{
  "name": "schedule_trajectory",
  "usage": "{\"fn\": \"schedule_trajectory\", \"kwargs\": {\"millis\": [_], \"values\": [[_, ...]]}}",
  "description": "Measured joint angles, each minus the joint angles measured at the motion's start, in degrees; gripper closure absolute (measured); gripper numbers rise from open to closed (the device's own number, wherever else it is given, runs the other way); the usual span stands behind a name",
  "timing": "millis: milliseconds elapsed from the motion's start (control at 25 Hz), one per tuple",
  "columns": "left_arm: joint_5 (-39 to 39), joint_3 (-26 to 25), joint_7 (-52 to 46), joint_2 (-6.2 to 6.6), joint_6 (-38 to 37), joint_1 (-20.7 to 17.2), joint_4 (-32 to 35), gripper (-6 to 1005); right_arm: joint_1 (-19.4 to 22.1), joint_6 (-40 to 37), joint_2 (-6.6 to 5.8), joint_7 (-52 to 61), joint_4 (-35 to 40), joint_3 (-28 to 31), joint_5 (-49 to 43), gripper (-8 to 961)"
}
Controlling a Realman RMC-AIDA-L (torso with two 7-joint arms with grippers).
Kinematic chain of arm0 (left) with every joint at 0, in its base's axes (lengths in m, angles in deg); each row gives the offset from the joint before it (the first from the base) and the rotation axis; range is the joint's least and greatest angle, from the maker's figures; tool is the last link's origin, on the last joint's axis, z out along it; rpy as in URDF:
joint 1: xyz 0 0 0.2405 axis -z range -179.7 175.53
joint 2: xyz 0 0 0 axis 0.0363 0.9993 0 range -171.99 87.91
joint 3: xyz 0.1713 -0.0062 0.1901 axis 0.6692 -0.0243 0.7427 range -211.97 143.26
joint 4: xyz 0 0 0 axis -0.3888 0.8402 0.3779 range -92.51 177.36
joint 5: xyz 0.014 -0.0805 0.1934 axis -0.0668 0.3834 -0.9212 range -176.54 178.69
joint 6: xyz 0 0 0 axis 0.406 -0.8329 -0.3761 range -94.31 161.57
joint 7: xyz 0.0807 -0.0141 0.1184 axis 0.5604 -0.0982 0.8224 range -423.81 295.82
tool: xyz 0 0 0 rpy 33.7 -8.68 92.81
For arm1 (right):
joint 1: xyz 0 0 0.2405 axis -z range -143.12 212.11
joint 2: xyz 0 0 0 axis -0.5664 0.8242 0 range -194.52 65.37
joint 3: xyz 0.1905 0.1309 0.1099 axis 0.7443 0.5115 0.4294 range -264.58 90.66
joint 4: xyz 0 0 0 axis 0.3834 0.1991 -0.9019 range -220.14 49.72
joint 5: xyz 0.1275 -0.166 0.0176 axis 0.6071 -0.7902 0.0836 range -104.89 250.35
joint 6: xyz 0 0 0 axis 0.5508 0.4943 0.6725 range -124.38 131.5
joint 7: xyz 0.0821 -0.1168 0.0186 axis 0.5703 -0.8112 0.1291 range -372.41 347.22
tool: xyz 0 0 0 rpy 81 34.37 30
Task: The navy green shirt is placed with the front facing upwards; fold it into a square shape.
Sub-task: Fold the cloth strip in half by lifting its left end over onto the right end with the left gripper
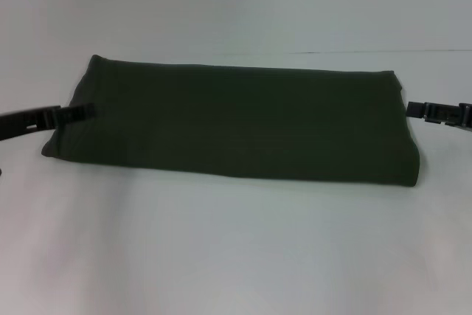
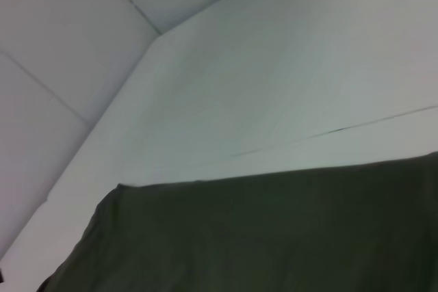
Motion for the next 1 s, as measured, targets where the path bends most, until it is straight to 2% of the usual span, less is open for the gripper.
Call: {"fn": "schedule_trajectory", "kwargs": {"millis": [200,440,520,640,760,920,1000], "values": [[0.68,-1.39,-1.17,0.01,-4.16,-0.83,-0.24,262,-0.17,-1.54,-0.53,-0.54,0.1,-1.88,-0.01,232],[0.78,-3.51,-3.42,0.19,-5.17,-1.51,-1.37,261,-0.23,-1.65,-0.71,-0.59,0.14,-2.02,-0.01,231],[0.78,-4.08,-5.03,0.57,-5.32,-1.55,-1.73,260,-0.31,-1.64,-0.93,-0.39,0.14,-2.04,-0.01,230],[0.75,-4.21,-7.74,2.01,-5.6,-0.97,-4.25,259,-0.72,-1.77,-1.12,-0.2,0.14,-2.63,0.0,230],[0.75,-4.53,-9.93,2.93,-5.16,-0.43,-7.1,256,-1.3,-2.07,-1.44,0.63,0.14,-5.05,0.0,229],[0.13,-4.69,-12.82,3.05,-3.74,-0.24,-7.84,246,-2.36,-3.83,-2.26,1.06,0.14,-7.57,0.0,229],[-0.65,-4.58,-14.32,3.06,-2.81,-0.13,-7.98,204,-2.87,-4.65,-2.62,1.07,0.14,-7.81,0.0,229]]}}
